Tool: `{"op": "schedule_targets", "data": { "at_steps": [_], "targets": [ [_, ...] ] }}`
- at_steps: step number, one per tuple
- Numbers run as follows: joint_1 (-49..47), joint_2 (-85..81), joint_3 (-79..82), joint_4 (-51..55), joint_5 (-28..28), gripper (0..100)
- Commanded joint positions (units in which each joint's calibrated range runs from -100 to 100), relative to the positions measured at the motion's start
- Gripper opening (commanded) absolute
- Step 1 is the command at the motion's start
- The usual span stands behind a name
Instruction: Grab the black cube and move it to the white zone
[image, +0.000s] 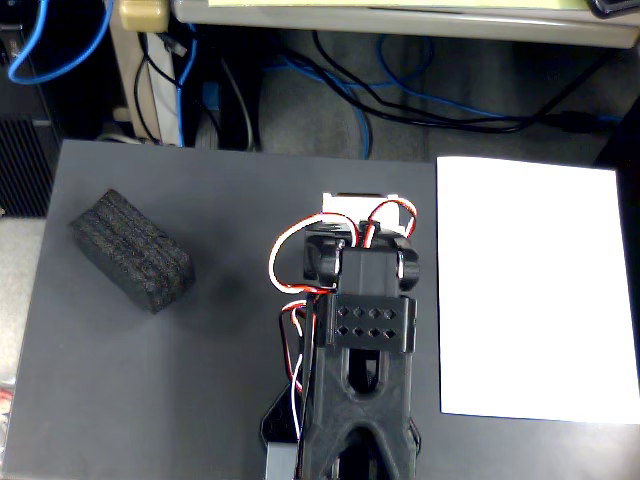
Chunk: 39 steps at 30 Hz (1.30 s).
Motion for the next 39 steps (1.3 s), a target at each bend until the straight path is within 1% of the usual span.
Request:
{"op": "schedule_targets", "data": {
  "at_steps": [1,29,31,33,36,39],
  "targets": [
    [0.39,-0.50,-0.18,0.20,-0.03,1],
    [0.39,-0.58,-0.45,0.37,-0.34,1],
    [0.39,-0.58,-6.07,1.05,-0.34,1],
    [0.47,-0.58,-17.77,1.65,-0.39,1],
    [-0.12,-0.58,-32.28,10.32,-0.39,1],
    [0.39,-0.58,-38.71,10.83,-0.39,1]
  ]
}}
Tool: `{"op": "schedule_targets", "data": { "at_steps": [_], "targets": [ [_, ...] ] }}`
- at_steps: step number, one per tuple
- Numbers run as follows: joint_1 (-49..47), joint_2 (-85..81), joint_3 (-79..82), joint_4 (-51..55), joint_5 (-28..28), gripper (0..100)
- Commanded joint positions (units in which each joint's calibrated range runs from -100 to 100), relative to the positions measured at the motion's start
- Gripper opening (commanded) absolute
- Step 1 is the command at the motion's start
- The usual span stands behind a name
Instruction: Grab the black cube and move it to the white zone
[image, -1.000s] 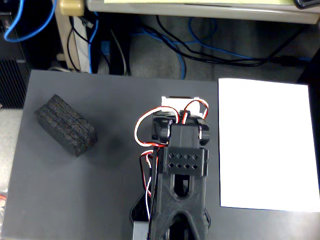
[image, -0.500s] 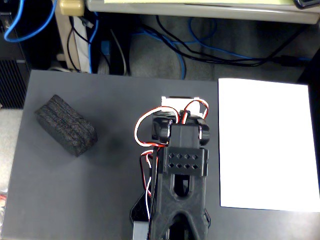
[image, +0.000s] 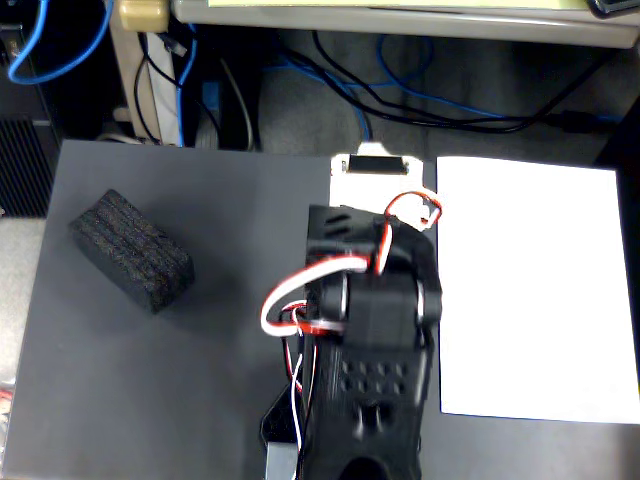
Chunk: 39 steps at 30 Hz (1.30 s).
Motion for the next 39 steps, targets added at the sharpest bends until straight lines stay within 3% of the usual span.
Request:
{"op": "schedule_targets", "data": {
  "at_steps": [1,13,17,21,25,29,33,39],
  "targets": [
    [-0.27,-0.58,-9.55,0.99,-0.39,1],
    [0.24,-0.58,-12.99,-13.76,0.92,2],
    [0.02,-0.41,-31.85,-3.64,3.64,2],
    [-0.34,0.93,-36.84,2.36,4.63,2],
    [-0.42,20.84,-38.38,2.10,4.79,2],
    [-3.36,36.13,-51.43,2.96,4.90,2],
    [-16.16,49.06,-52.43,2.19,8.09,2],
    [-22.35,57.13,-52.43,2.88,22.18,2]
  ]
}}
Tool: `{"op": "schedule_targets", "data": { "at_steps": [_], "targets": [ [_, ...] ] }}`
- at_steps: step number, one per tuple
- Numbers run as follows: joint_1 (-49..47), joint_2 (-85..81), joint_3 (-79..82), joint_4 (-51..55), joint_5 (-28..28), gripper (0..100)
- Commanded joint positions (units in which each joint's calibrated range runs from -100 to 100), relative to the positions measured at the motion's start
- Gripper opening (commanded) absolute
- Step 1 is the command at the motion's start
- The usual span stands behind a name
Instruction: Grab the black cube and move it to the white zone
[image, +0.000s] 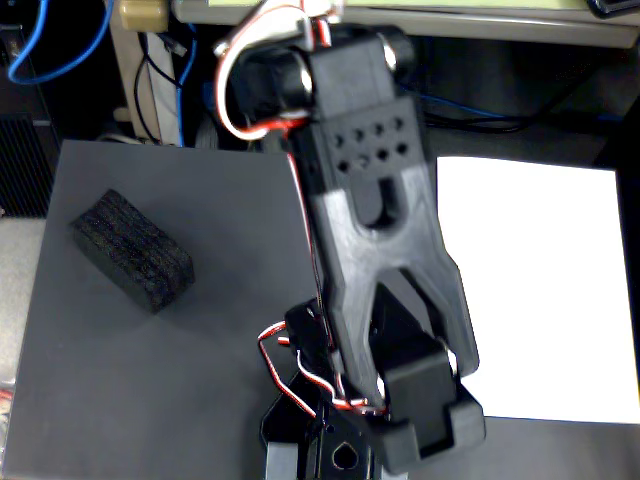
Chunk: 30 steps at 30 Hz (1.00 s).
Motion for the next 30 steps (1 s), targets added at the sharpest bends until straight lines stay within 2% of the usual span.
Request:
{"op": "schedule_targets", "data": {
  "at_steps": [1,5,11,13,15,20,22,27,30],
  "targets": [
    [-5.87,3.20,-2.62,0.22,7.76,2],
    [-13.67,7.40,-3.16,4.25,17.71,2],
    [-13.45,9.42,-2.89,6.91,33.27,2],
    [-13.89,9.34,-2.25,7.43,33.74,2],
    [-13.96,9.34,-3.16,12.83,33.84,3],
    [-13.96,9.34,-3.16,13.26,33.84,35],
    [-13.96,8.58,-3.25,13.09,33.79,42],
    [-13.96,8.50,-2.34,0.82,33.74,42],
    [-14.11,9.34,-2.16,0.57,35.78,42]
  ]
}}
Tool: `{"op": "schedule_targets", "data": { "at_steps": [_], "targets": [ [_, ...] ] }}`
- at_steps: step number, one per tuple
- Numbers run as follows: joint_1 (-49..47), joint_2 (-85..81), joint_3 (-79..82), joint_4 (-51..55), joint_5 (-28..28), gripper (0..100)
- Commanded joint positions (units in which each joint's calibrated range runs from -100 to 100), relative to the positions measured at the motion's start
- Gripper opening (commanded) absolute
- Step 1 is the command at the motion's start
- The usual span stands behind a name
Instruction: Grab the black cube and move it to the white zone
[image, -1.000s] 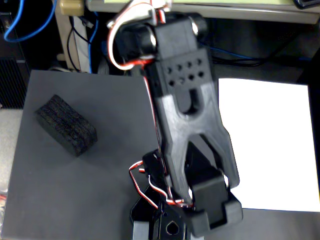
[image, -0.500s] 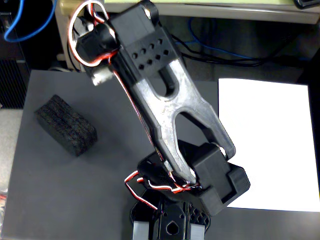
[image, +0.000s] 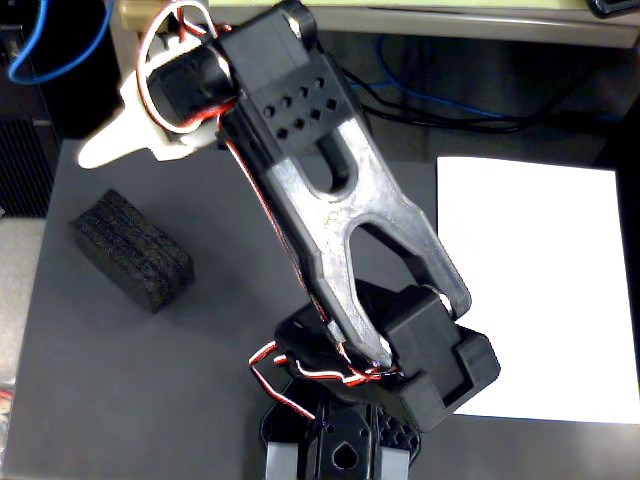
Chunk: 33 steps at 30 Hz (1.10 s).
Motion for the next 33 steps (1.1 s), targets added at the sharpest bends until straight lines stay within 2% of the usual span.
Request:
{"op": "schedule_targets", "data": {
  "at_steps": [1,6,17,20,24,28,33],
  "targets": [
    [-1.62,-0.15,-2.16,-1.66,1.79,42],
    [-10.08,-0.15,-2.07,-0.89,1.43,42],
    [-9.64,0.10,-1.89,1.51,1.37,42],
    [-9.57,0.10,4.00,0.74,1.37,42],
    [-5.89,0.10,4.64,-2.26,1.43,42],
    [-6.11,0.18,4.73,-2.43,1.43,42],
    [-6.26,22.61,1.28,-3.29,0.43,42]
  ]
}}
